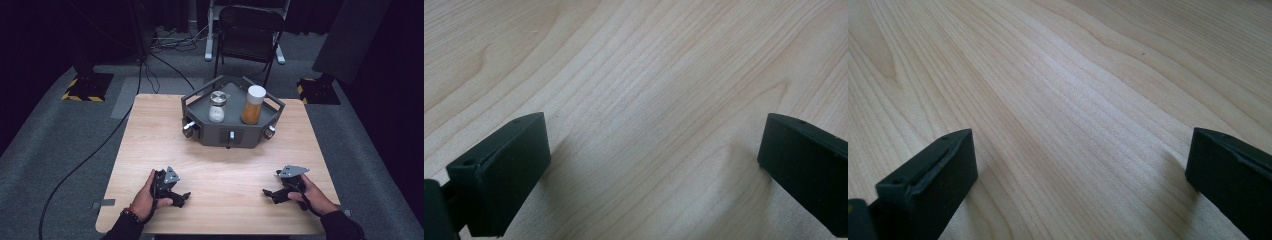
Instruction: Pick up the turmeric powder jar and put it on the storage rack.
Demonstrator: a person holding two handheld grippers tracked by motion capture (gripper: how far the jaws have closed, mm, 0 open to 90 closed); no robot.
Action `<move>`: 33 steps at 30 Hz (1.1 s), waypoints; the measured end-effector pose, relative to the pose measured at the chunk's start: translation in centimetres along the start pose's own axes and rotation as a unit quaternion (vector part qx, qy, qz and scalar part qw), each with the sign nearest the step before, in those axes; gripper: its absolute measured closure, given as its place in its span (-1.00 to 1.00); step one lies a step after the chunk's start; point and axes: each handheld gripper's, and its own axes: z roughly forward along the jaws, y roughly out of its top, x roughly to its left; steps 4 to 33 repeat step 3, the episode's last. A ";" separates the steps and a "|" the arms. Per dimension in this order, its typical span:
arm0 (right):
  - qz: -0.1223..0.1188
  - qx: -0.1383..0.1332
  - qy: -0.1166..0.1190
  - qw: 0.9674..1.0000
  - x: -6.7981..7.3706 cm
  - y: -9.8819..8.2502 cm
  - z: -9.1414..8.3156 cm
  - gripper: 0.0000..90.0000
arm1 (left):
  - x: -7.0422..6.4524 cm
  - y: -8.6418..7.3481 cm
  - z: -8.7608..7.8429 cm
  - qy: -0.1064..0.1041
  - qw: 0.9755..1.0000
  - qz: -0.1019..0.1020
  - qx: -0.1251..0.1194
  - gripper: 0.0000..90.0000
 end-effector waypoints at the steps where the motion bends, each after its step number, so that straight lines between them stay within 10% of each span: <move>1: 0.000 0.000 0.000 1.000 0.0 0.0 0.0 -1.00 | 0.0 0.0 0.0 0.000 1.000 0.000 0.000 -1.00; 33: 0.000 0.000 0.000 1.000 0.0 0.0 0.0 -1.00 | 0.0 0.0 0.0 0.000 1.000 0.000 0.000 -1.00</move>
